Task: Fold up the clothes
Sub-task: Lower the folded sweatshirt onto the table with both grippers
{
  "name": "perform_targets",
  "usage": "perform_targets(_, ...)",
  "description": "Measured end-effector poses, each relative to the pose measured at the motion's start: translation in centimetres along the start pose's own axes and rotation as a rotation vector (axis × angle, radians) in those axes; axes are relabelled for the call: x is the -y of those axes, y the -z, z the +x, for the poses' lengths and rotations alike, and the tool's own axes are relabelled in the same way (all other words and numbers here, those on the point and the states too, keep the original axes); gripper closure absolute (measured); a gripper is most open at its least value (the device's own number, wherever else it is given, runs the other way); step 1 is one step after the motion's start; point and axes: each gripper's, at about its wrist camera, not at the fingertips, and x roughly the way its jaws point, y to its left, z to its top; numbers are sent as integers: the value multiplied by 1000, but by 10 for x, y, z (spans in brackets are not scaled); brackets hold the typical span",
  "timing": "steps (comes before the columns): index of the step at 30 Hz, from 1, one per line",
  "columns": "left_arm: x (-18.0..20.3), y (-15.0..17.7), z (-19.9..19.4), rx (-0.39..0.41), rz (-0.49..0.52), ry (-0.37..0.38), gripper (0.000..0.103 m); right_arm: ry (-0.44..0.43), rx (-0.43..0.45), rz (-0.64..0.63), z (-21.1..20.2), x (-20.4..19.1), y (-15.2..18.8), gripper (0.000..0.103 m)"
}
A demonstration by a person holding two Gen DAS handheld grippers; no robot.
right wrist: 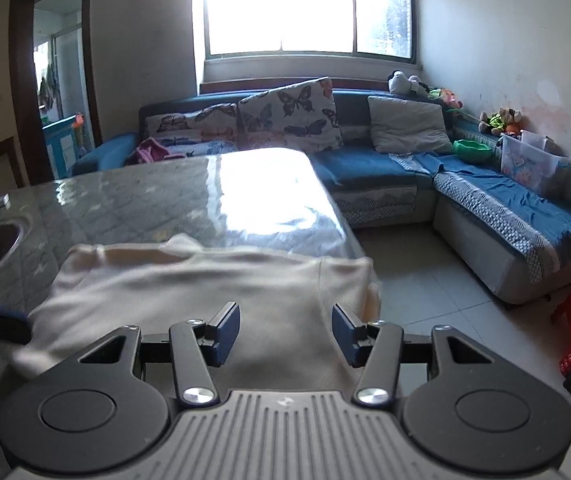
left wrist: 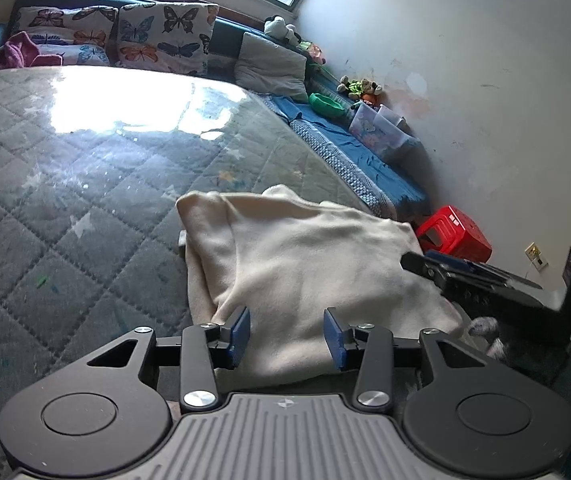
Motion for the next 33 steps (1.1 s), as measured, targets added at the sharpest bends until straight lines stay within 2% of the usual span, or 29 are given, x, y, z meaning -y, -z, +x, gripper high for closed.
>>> perform_targets(7, 0, -25, 15, 21, 6, -24, 59, -6, -21, 11, 29, 7, -20, 51)
perform_targets(17, -13, -57, 55, 23, -4, -68, 59, -5, -63, 13, 55, 9, -18, 48)
perform_targets(28, -16, -60, 63, 21, -13, -92, 59, 3, -59, -3, 58, 7, -19, 45)
perform_targets(33, -12, -57, 56, 21, 3, -96, 56, 6, -36, 0, 49, 5, -19, 37)
